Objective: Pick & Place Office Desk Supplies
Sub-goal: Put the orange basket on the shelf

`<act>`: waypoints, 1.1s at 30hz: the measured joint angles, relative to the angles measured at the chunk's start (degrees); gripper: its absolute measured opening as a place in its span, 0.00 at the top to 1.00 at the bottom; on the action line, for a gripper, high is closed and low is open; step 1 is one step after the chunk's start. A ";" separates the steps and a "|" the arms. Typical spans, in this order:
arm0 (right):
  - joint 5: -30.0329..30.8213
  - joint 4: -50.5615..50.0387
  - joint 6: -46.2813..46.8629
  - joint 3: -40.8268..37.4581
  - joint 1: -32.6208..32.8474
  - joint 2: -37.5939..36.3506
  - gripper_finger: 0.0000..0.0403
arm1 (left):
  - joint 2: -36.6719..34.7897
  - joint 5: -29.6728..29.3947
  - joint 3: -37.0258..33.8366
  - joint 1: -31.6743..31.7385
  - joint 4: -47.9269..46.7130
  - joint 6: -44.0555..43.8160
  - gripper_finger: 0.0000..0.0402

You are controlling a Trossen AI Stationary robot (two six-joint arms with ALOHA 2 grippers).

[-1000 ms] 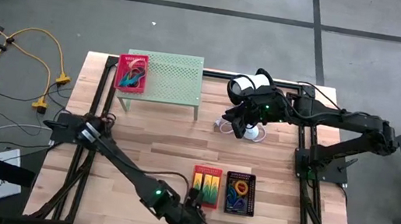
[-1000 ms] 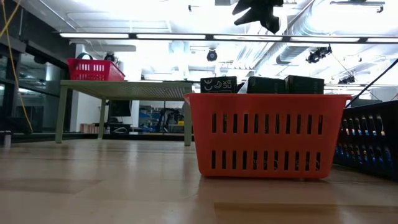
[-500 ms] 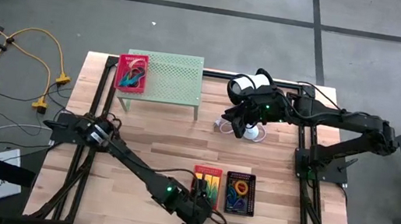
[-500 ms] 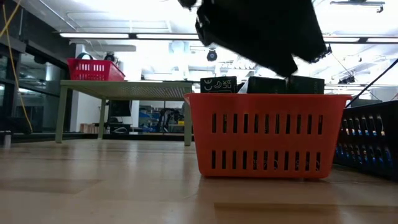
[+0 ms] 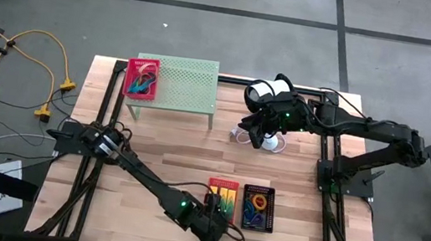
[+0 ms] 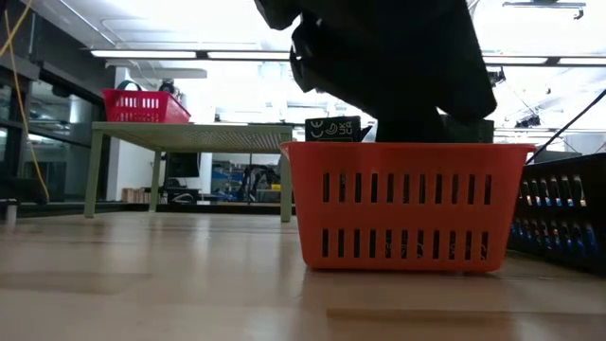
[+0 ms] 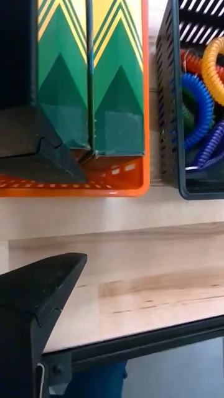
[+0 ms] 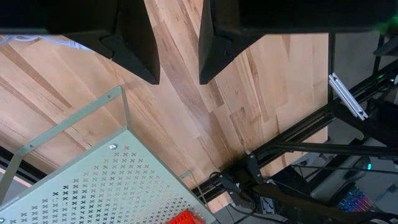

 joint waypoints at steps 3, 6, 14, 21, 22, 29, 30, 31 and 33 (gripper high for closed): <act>0.00 0.00 0.00 0.00 -0.02 0.00 0.75 | 0.00 0.22 0.00 0.29 -0.18 -0.81 0.54; 0.00 0.00 0.02 0.00 0.00 0.00 0.75 | 0.00 1.67 0.00 1.00 -1.00 -2.66 0.54; 0.02 0.02 0.00 0.00 0.00 0.00 0.75 | 0.30 5.19 0.04 2.03 -3.64 -4.39 0.54; 0.00 0.10 0.01 0.00 0.00 0.00 0.75 | 1.07 5.51 0.02 1.98 -4.97 -3.34 0.54; 0.00 0.15 0.01 0.00 -0.01 0.00 0.75 | 1.07 5.52 0.02 1.98 -4.91 -3.01 0.54; 0.00 0.46 0.02 0.00 0.00 0.00 0.75 | 1.07 4.88 0.02 1.83 -5.08 0.03 0.62; 0.00 0.44 0.02 0.00 0.00 0.00 0.75 | 1.07 4.77 0.02 1.74 -5.09 0.60 0.65; 0.00 0.44 0.00 0.00 0.00 0.00 0.75 | 1.07 4.61 0.00 1.70 -5.11 1.31 0.68; 0.02 0.44 0.02 0.00 -0.02 0.00 0.75 | 1.09 4.50 -0.02 1.51 -5.24 3.27 0.74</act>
